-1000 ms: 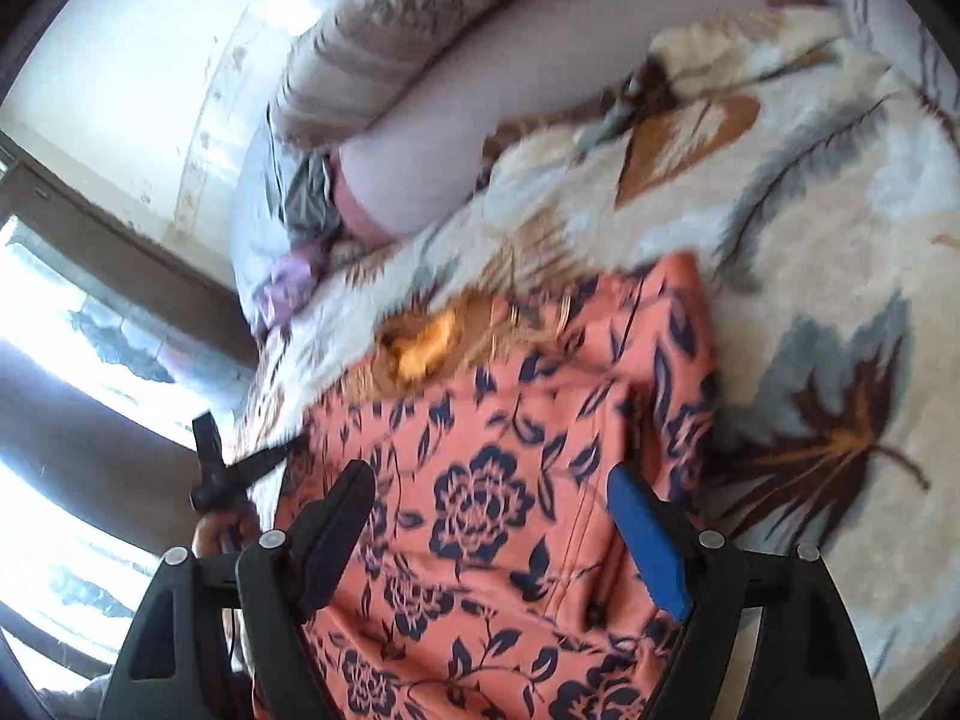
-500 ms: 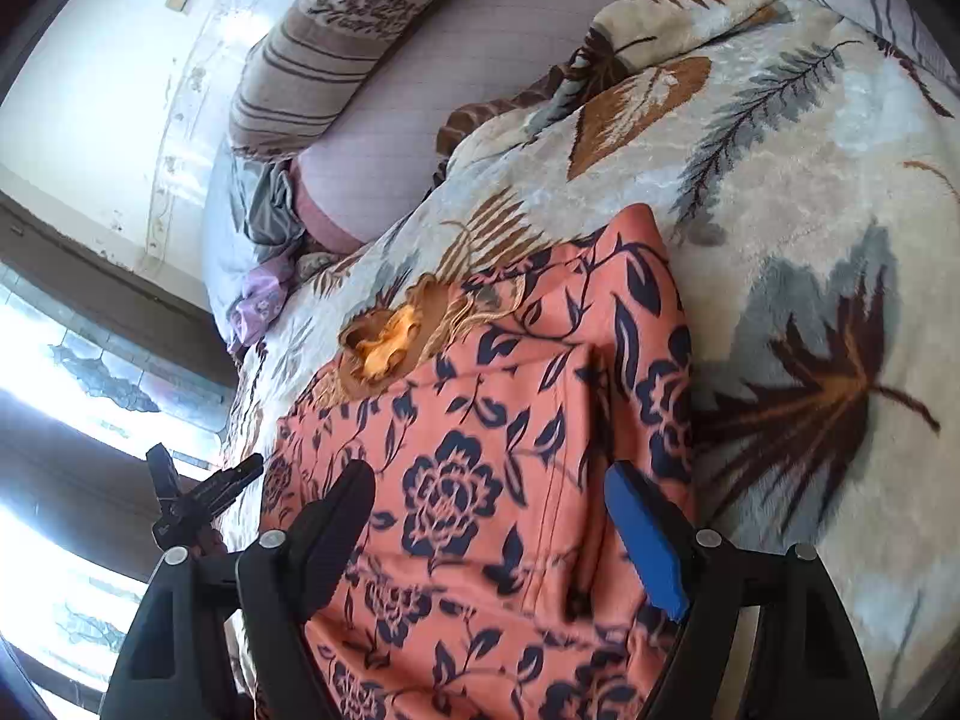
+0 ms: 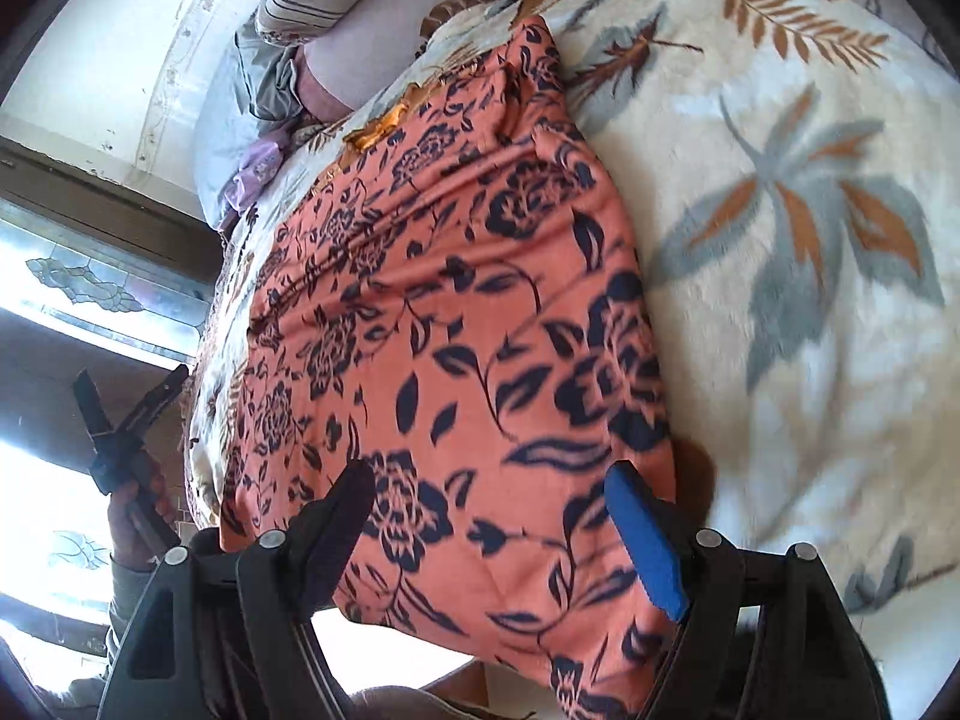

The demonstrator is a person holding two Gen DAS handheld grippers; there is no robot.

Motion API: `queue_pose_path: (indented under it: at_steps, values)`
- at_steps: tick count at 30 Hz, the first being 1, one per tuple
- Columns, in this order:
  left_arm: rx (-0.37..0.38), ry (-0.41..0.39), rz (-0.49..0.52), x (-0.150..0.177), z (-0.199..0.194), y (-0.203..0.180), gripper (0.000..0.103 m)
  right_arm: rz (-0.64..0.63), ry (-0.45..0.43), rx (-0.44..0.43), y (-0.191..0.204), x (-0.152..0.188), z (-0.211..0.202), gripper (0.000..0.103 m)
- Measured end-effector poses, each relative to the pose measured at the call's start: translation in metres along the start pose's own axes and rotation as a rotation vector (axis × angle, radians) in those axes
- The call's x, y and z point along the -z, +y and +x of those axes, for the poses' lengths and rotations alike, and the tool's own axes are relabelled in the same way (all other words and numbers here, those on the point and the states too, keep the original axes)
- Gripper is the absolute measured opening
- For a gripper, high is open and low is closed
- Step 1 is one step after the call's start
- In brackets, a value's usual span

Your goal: Fold small clothes

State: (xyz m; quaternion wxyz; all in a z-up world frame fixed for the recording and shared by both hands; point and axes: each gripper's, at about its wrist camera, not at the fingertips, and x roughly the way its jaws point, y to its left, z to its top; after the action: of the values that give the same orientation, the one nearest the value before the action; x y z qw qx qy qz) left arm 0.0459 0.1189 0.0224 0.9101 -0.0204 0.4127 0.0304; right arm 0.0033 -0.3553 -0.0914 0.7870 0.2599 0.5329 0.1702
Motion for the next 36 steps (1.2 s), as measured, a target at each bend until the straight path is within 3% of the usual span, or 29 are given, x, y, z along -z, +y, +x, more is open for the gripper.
queue_pose_path:
  at_steps: [5,7,15,18,22,26,28,30,34,36]
  values:
    - [0.026,0.063,-0.035,0.032,-0.016,0.004,0.077,0.015,0.003,0.042,-0.012,0.022,-0.013,0.082]
    - [0.054,0.122,-0.073,0.054,-0.016,0.011,0.083,0.010,0.006,0.065,-0.015,0.024,-0.017,0.082]
    - [0.122,0.366,-0.211,0.123,0.002,0.035,0.083,0.075,0.049,0.091,-0.035,0.024,-0.014,0.082]
    - [0.114,0.357,-0.188,0.126,-0.003,0.031,0.083,0.083,0.074,0.047,-0.036,0.025,-0.011,0.082]
    - [0.210,0.376,-0.260,0.123,0.000,0.037,0.083,0.041,0.096,0.020,-0.028,0.028,-0.008,0.080]
    - [0.238,0.398,-0.306,0.121,0.006,0.042,0.082,0.038,0.098,0.028,-0.027,0.029,-0.005,0.080]
    - [0.280,0.381,-0.312,0.119,0.002,0.042,0.066,0.034,0.099,0.027,-0.026,0.028,-0.005,0.079]
    - [0.325,0.378,-0.326,0.118,0.000,0.042,0.057,0.032,0.100,0.028,-0.026,0.028,-0.004,0.079]
    - [0.227,0.424,-0.314,0.121,0.010,0.045,0.059,0.032,0.107,0.032,-0.024,0.027,-0.001,0.079]
    - [0.227,0.426,-0.291,0.123,0.010,0.044,0.059,0.028,0.113,0.035,-0.024,0.028,0.000,0.074]
